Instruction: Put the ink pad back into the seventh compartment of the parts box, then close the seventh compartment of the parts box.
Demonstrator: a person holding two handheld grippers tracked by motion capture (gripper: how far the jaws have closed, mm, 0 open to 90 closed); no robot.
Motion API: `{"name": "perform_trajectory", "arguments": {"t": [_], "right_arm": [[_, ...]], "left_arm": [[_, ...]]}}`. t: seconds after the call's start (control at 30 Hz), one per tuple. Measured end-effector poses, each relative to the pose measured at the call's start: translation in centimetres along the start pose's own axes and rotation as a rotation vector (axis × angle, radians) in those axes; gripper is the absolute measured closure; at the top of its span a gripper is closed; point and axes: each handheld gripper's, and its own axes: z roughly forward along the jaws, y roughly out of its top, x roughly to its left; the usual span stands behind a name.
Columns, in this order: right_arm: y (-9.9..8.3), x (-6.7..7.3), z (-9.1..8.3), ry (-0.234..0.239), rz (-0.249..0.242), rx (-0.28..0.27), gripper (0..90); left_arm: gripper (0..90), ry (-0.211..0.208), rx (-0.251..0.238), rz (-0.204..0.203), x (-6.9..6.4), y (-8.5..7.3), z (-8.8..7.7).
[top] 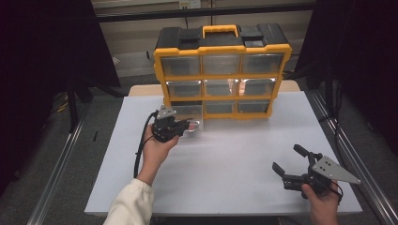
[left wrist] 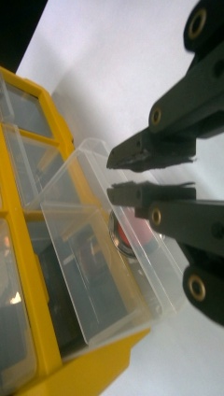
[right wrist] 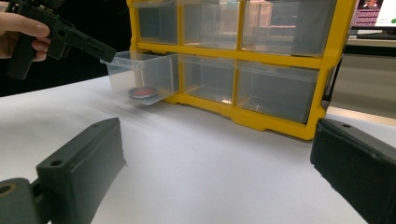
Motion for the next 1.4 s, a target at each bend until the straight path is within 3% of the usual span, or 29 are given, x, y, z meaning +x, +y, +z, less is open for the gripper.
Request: {"name": "perform_trajectory", "arguments": {"t": [0.37,0.87,1.17,1.4], "right_arm": [[0.01,-0.03,0.1,0.002,-0.002,-0.006,2.2],[0.01,-0.04,0.12,0.004,-0.003,-0.006,2.3],[0.03,-0.05,0.11,0.002,-0.004,-0.005,2.3],[0.01,-0.03,0.02,0.0,-0.002,-0.002,2.3]], "left_arm": [[89.9,-0.004,0.015,0.0,-0.09,-0.14,0.46],[90.0,-0.003,0.009,-0.002,0.0,-0.15,0.47],[90.0,-0.002,-0.01,-0.033,0.29,-0.24,0.74],[90.0,0.012,-0.006,-0.032,0.42,-0.3,1.01]]}}
